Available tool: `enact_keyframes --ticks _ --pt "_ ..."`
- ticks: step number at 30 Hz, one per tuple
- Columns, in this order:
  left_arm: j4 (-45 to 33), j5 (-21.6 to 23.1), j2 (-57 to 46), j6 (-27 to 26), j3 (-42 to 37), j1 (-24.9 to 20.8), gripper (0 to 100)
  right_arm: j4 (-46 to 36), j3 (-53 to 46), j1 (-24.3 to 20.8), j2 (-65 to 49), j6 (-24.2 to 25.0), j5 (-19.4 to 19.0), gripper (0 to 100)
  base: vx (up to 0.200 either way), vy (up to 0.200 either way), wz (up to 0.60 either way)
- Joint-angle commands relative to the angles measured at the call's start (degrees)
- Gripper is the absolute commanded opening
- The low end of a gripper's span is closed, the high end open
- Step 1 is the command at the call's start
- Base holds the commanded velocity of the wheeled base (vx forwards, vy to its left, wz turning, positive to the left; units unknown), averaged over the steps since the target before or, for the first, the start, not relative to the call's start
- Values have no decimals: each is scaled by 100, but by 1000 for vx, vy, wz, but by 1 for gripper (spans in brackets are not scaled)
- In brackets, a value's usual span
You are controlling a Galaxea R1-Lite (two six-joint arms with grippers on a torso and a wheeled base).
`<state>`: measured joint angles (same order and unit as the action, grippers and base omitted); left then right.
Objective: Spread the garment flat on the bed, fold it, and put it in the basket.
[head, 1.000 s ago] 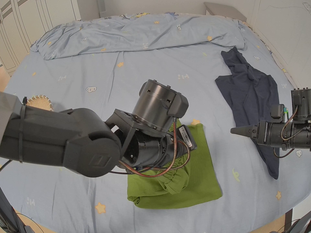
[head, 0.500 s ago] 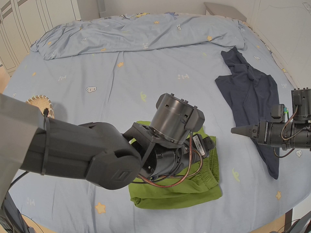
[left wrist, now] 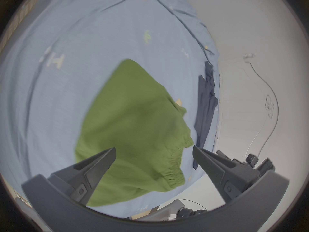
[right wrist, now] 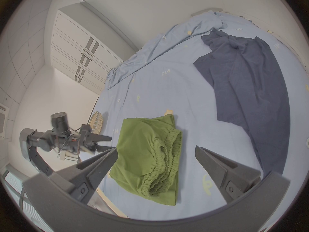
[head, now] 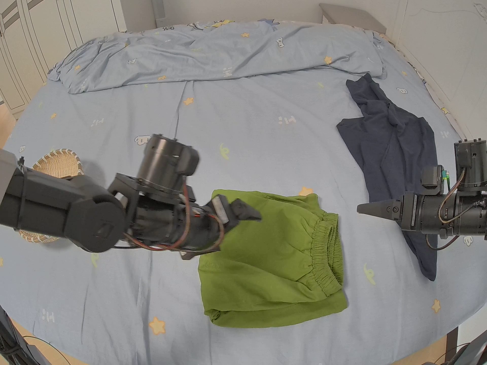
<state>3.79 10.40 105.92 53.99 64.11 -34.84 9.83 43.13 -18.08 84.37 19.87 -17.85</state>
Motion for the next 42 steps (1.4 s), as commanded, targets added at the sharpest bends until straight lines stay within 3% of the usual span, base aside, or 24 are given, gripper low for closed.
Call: enact_keyframes --ticks 1,4,11,19,22,26,31,34,42 --pt "491 1008 -450 -592 -1199 1436 100 46 55 -715 194 34 -52 100 0 0 0" --pt "1124 1052 -292 -855 -1612 1577 100 63 345 -1172 642 34 -26 100 0 0 0" --pt "2407 1078 245 -873 -1885 1586 100 46 556 -1822 1565 61 -35 100 0 0 0" --pt "2574 1113 315 -864 -1823 1550 100 55 38 -2138 2075 96 -202 100 0 0 0" --pt "2574 1113 306 -873 -1823 1515 100 11 -103 -2191 2119 114 -676 100 0 0 0" --pt "2583 1122 297 -873 -1832 1375 100 2 -270 -2138 2119 114 -764 100 0 0 0" --pt "2583 1193 288 -882 -1858 1190 100 98 -701 -1637 2092 -1 -826 100 0 0 0" --pt "2592 1298 350 -882 -1858 1076 100 301 -833 -1260 2092 -124 -1089 100 0 0 0" --pt "2908 1298 737 -899 -1973 847 100 362 -877 -1084 2127 -133 -1116 100 0 0 0"
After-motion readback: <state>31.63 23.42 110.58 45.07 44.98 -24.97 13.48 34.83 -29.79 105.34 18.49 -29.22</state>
